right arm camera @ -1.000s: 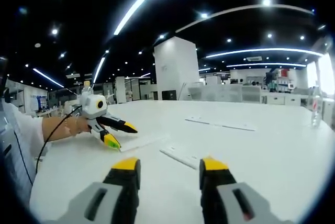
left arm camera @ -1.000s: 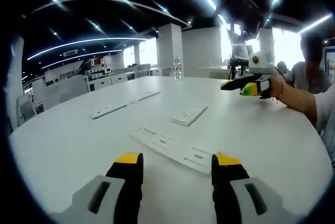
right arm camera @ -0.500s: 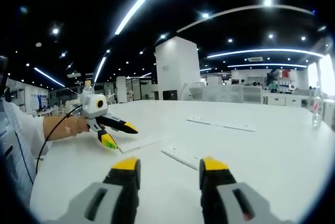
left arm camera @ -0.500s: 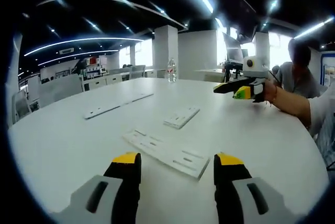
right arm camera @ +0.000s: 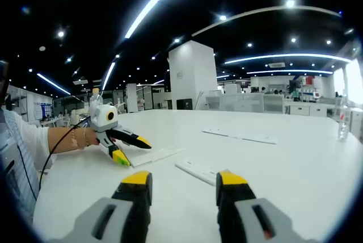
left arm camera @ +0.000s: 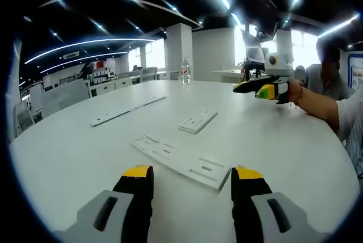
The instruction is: Locate the socket holder cover, grip the socket holder cover, clip it into the socket holder slot.
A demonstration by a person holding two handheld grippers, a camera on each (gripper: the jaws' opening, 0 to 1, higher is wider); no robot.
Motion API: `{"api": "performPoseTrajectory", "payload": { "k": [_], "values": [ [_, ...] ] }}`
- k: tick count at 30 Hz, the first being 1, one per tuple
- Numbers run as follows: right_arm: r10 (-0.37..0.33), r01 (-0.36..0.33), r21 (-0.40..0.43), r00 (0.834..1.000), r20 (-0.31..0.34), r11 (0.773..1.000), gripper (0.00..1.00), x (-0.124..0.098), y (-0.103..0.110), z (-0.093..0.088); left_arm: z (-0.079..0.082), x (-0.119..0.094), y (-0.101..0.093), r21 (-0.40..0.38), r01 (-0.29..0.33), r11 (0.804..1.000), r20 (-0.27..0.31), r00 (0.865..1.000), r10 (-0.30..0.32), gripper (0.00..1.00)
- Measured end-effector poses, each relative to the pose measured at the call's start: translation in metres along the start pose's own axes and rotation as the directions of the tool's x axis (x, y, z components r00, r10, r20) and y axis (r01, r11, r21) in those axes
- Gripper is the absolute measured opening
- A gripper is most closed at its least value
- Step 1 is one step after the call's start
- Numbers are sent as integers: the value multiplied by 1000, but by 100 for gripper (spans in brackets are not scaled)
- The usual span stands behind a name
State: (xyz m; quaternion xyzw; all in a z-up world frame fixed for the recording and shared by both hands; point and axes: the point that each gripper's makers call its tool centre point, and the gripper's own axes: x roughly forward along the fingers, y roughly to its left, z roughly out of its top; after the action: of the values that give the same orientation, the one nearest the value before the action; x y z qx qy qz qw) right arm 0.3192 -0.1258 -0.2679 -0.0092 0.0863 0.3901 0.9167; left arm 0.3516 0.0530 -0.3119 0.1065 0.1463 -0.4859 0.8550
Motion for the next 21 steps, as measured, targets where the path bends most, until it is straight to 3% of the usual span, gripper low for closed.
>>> {"api": "performPoseTrajectory", "payload": {
  "k": [21],
  "values": [
    [0, 0, 0, 1000, 6, 1000, 46, 0, 1, 2, 2, 8, 14, 20, -21, 1000, 5, 1000, 21, 54]
  ]
}}
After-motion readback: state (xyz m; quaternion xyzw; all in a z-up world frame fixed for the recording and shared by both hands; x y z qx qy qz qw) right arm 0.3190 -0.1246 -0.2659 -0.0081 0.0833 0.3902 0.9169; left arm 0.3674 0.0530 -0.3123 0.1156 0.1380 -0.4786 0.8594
